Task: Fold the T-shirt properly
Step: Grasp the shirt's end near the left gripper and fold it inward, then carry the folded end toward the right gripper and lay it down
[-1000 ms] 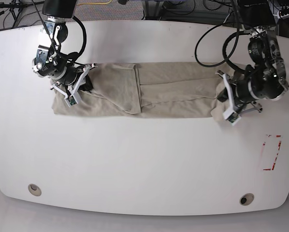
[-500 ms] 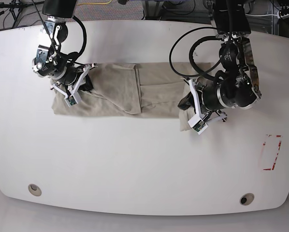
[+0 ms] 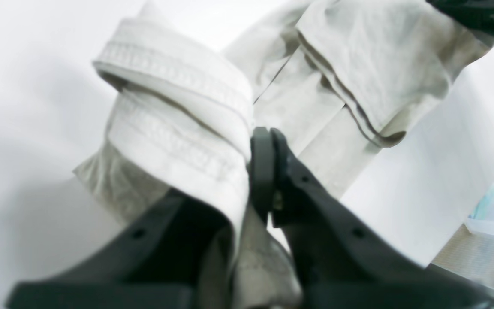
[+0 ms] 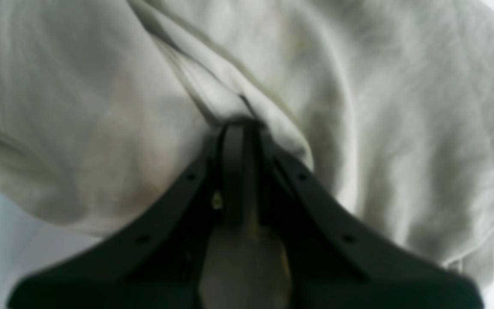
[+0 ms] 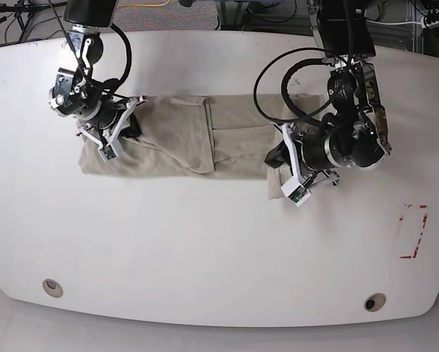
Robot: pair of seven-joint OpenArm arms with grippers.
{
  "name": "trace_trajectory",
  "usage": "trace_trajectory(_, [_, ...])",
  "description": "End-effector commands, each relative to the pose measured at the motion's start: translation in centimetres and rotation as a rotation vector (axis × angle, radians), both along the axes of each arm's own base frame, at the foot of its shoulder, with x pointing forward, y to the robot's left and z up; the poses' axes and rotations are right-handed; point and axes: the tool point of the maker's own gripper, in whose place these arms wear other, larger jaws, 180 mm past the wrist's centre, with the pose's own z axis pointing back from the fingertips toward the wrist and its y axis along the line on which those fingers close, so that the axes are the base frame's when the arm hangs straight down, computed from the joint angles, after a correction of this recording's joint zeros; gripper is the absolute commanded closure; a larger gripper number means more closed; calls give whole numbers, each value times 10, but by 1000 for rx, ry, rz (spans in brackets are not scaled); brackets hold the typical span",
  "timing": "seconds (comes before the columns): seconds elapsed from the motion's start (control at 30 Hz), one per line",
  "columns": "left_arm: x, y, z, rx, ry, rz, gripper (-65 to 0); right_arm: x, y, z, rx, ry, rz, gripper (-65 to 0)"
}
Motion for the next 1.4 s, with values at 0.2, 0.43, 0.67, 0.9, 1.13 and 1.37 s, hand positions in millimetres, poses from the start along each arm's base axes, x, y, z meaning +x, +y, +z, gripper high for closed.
trace_trajectory(0.2, [15, -29, 30, -104, -76, -16, -379, 2, -5, 7, -32, -13, 9, -43])
trace_trajectory(0.43, [23, -52, 52, -178, -119, -40, -464, 3, -5, 9, -36, -19, 11, -43])
trace_trajectory(0.67, [28, -61, 79, -293, -170, -73, -418, 3, 0, 8, -37, -13, 29, -43])
trace_trajectory(0.9, [33, 18, 52, -195, -132, 85, -400, 2, 11, 6, -37, -8, 64, -43])
trace_trajectory(1.13, [14, 77, 13, -129, -25, 208, -400, 0, 11, 4, -33, -3, 64, -43])
trace_trajectory(1.37, [-1, 99, -17, -123, 64, 254, -400, -1, 12, 4, -28, -2, 63, -43])
